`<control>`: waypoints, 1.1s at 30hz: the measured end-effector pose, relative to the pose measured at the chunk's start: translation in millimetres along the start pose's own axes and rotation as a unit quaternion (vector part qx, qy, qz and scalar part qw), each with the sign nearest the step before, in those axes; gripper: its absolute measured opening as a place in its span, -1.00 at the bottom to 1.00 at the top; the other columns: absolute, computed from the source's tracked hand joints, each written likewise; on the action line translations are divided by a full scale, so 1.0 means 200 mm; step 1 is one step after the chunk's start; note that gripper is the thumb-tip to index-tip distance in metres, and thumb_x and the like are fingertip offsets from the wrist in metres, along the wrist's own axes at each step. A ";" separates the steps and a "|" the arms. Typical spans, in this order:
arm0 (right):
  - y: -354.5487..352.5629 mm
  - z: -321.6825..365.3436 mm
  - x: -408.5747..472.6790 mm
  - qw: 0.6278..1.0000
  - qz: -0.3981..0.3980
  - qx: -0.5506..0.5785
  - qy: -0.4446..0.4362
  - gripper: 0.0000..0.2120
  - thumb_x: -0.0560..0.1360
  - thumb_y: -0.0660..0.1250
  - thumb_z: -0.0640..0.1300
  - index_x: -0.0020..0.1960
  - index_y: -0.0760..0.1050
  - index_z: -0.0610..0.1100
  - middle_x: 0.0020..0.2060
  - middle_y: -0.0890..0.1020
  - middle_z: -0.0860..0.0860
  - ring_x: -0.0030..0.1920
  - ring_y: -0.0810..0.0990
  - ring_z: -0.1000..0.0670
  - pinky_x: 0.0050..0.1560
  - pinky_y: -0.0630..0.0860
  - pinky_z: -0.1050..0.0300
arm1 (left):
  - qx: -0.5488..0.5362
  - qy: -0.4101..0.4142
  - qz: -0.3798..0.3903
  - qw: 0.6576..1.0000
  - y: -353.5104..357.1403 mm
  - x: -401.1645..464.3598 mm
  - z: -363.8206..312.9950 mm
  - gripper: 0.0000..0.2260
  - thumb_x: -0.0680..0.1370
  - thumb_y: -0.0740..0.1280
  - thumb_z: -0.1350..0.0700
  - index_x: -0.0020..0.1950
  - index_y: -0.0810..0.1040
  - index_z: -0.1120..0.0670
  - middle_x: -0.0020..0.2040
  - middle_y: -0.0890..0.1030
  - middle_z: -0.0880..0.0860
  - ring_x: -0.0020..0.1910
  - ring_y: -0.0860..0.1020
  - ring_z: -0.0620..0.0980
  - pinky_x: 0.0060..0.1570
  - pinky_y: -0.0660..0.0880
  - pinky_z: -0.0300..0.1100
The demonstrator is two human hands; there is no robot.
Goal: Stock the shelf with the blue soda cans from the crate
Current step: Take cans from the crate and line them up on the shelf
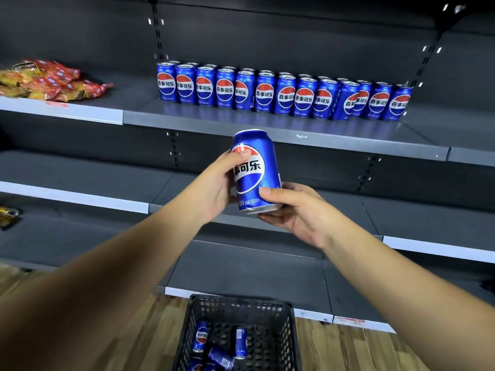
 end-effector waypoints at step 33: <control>0.05 -0.03 -0.04 0.984 -0.083 -0.149 -0.050 -0.53 0.34 0.51 -0.25 0.18 0.42 -0.15 -0.05 0.66 -0.05 -0.16 0.63 0.03 -0.10 0.58 0.16 | 0.073 -0.034 -0.109 0.991 -0.01 -0.03 0.01 -0.52 0.37 0.45 -0.16 0.14 0.53 0.12 -0.04 0.66 0.03 -0.15 0.63 -0.06 -0.29 0.49 -0.27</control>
Point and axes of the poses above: each hand's wrist, its own x-axis towards the middle knuckle, its own y-axis out of the palm, z = x × y, the point moved 10 cm from there along x, towards the middle knuckle
